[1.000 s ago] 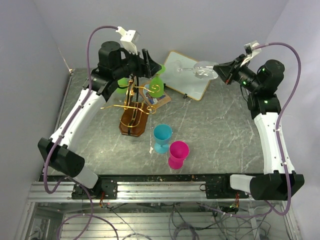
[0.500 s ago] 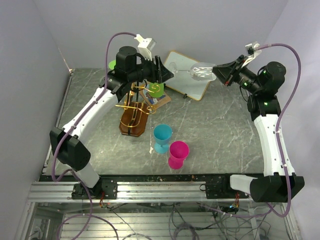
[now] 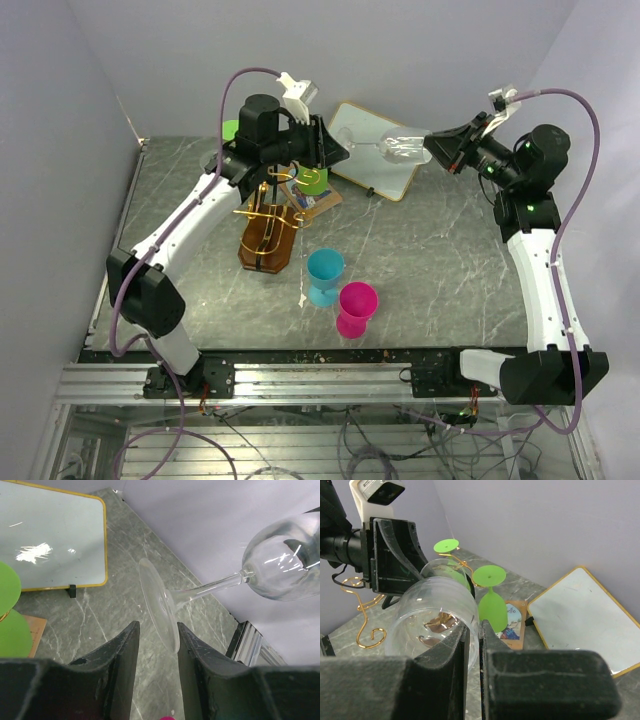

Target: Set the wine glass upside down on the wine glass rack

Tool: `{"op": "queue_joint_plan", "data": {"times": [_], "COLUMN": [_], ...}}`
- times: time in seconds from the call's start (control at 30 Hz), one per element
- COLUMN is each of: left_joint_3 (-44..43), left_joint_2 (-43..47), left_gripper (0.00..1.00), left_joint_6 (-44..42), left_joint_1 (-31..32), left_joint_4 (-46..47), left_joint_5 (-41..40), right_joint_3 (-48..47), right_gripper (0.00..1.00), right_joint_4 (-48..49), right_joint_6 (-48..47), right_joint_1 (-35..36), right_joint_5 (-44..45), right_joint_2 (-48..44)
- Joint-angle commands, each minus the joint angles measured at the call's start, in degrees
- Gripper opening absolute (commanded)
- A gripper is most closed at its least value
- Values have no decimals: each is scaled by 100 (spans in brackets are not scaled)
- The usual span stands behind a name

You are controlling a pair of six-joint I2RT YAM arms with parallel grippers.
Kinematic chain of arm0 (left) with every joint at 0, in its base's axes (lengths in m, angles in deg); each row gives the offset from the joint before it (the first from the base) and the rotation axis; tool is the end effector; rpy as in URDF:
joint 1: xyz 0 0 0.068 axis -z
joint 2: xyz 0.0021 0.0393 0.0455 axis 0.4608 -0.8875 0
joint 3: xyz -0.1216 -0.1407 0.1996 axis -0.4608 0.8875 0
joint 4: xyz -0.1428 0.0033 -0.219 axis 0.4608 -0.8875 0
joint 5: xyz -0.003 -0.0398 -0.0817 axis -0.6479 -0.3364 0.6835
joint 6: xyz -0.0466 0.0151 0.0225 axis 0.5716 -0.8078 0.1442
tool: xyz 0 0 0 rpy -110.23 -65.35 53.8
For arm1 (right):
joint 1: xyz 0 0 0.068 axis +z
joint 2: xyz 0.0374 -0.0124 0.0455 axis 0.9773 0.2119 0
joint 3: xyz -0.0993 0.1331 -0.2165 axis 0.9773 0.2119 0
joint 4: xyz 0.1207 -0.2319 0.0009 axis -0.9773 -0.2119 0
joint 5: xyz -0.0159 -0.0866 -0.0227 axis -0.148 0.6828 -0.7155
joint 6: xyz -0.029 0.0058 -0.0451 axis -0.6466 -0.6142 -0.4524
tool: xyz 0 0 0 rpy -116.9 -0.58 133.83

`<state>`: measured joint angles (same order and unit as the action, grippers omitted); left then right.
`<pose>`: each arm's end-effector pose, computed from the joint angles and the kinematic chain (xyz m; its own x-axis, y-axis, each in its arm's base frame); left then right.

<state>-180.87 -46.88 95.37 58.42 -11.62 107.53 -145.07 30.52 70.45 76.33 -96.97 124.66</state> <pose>0.3300 -0.2184 0.4185 -0.5168 -0.1334 -0.8457 0.7032 0.4973 -0.5082 0.2620 0.0196 0.4610 -0.0914 0.1944 -0.9766 -0.7165 0.6683 0.2001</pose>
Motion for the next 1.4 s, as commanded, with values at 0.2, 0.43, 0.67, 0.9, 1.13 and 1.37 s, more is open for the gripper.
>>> {"op": "queue_joint_plan", "data": {"times": [0.2,0.43,0.67,0.9,1.13,1.37], "left_joint_3": [-188,-171,-146,-97,61,70], "left_joint_2": [-85,60,232,534,910,1284], "left_gripper": [22,7,7,7,7,7], "left_joint_6": [-30,-201,-424,-708,-941,-1795], "left_joint_1": [58,62,56,-126,-727,-954], "left_joint_4": [328,183,-13,-250,-353,-543], "left_joint_5": [361,170,-78,-598,-861,-1754], "right_joint_3": [40,101,71,-58,-226,-248], "right_gripper": [0,0,16,34,53,56], "right_joint_4": [252,223,37,-308,-619,-685], "right_joint_6": [-139,-324,-572,-895,-1143,-1220], "right_joint_1": [-11,-12,-18,-15,-24,-28], "right_joint_5": [-119,-156,-130,-38,110,159], "right_joint_2": [-110,-84,-76,-85,-112,-91]}}
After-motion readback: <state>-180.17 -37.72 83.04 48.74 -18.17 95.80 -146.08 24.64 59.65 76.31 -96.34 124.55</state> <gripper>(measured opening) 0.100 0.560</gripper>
